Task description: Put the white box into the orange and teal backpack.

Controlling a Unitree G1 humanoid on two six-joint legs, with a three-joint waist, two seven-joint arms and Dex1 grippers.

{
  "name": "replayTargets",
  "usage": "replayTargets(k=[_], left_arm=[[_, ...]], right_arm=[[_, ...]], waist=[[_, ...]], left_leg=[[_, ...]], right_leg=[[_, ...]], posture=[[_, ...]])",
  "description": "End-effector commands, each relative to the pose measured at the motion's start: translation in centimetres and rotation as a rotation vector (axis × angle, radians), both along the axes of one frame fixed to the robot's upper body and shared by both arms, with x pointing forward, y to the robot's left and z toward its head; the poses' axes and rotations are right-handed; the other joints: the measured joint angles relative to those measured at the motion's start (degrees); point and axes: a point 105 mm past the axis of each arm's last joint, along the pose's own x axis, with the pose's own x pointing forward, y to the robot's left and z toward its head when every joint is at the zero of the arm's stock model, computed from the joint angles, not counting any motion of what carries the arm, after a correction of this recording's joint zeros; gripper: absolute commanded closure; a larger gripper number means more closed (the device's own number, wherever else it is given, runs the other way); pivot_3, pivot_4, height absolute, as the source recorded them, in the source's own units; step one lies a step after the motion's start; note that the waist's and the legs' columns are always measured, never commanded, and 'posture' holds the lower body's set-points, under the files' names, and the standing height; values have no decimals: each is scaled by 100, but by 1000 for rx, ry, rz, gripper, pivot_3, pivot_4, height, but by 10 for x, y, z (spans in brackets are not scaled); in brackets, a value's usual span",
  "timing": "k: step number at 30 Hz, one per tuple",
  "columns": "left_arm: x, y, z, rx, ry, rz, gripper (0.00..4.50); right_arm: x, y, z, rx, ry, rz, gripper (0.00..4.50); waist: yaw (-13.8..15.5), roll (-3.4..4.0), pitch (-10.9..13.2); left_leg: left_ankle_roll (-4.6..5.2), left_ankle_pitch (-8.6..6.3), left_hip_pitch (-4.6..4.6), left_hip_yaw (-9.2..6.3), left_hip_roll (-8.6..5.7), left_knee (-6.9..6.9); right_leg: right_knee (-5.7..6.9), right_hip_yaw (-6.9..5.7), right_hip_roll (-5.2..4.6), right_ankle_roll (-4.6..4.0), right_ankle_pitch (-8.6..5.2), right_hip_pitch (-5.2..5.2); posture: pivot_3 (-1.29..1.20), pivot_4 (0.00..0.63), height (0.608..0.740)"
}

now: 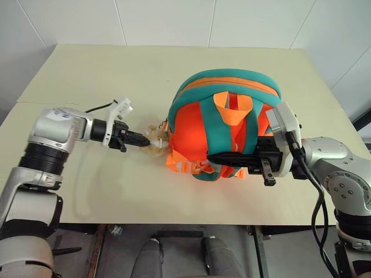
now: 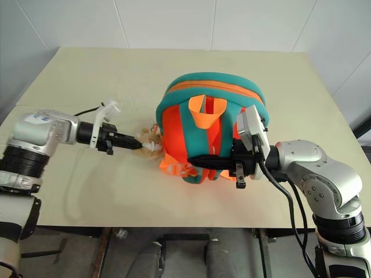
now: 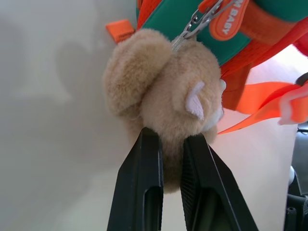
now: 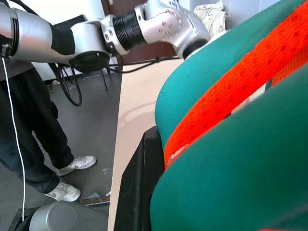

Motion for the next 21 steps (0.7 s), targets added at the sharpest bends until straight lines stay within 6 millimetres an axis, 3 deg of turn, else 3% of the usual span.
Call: replayTargets(k=[1, 5, 11, 16, 21], left_arm=[[3, 3, -11, 36, -5, 4, 4326], [4, 0, -6, -25, -31, 13, 4328], [3, 3, 22, -181, -152, 22, 4330], [-10, 20, 38, -274, -181, 49, 2730], [-11, 36, 44, -303, -252, 83, 1154]], right_arm=[[-3, -4, 9, -11, -45, -12, 4500], [3, -12, 9, -39, -41, -61, 4500], [16, -34, 4, -144, -8, -193, 4500], [14, -60, 8, -252, -5, -282, 2952], [11, -90, 14, -347, -24, -394, 1214]], waist=[[8, 0, 0], [32, 0, 0], [95, 0, 0], [115, 0, 0], [114, 0, 0]], left_leg=[[0, 0, -1, 0, 0, 0], [1, -1, 0, 0, 0, 0], [1, 0, -1, 0, 0, 6], [6, -4, -4, 1, 0, 5], [8, -5, -1, 3, 0, 5]], right_leg=[[0, 0, 0, 0, 0, 0], [1, 0, -1, 0, 0, 0], [2, -1, -3, 0, 0, 0], [-2, -1, -5, 0, 0, 0], [-2, -2, -6, -3, -2, -1]], posture=[[0, 150, 740], [0, 150, 740], [0, 150, 740], [0, 150, 740], [0, 150, 740]])
